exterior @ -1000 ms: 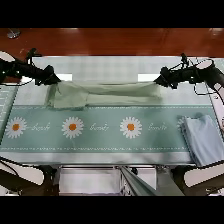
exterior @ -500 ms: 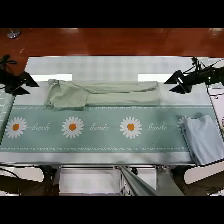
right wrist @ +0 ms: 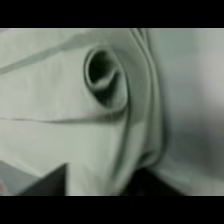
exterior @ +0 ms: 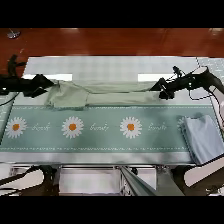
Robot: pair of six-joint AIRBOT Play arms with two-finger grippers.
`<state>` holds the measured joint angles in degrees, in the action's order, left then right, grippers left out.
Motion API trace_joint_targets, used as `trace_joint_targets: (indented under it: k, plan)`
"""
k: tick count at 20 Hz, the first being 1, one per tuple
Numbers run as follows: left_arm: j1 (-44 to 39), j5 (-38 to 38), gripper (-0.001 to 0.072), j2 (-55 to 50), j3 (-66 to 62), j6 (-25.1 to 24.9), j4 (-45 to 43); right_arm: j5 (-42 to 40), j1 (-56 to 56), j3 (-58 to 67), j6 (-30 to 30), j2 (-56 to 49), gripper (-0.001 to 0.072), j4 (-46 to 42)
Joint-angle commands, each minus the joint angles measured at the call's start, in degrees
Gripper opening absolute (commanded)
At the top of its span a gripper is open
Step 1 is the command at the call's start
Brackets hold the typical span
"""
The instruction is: Fold the shirts.
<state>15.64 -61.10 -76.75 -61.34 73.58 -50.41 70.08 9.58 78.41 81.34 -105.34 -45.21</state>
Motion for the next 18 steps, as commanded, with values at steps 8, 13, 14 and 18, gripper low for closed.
trace_joint_targets:
  k: [8, 13, 14, 18]
  plan:
    - [-23.93, 6.21, 0.0021, 0.22, 1.57, -5.66, 4.81, 6.49, -3.15, -1.53, -2.16, 20.17, 0.0024, -14.21]
    - [-39.50, 20.57, 0.0020, -3.08, 0.72, -0.83, 4.52, 2.78, -3.15, -17.22, 0.76, 44.96, 0.0024, -17.27]
    - [-42.40, 21.51, 0.0020, -5.25, -0.79, 0.74, 4.52, 2.95, -3.15, -19.02, 1.57, 48.24, 0.0024, -17.31]
    - [-52.43, 21.44, 0.0020, -16.17, -9.60, 6.97, 4.52, 4.70, -3.32, -20.92, 4.09, 56.15, 0.0024, -17.22]
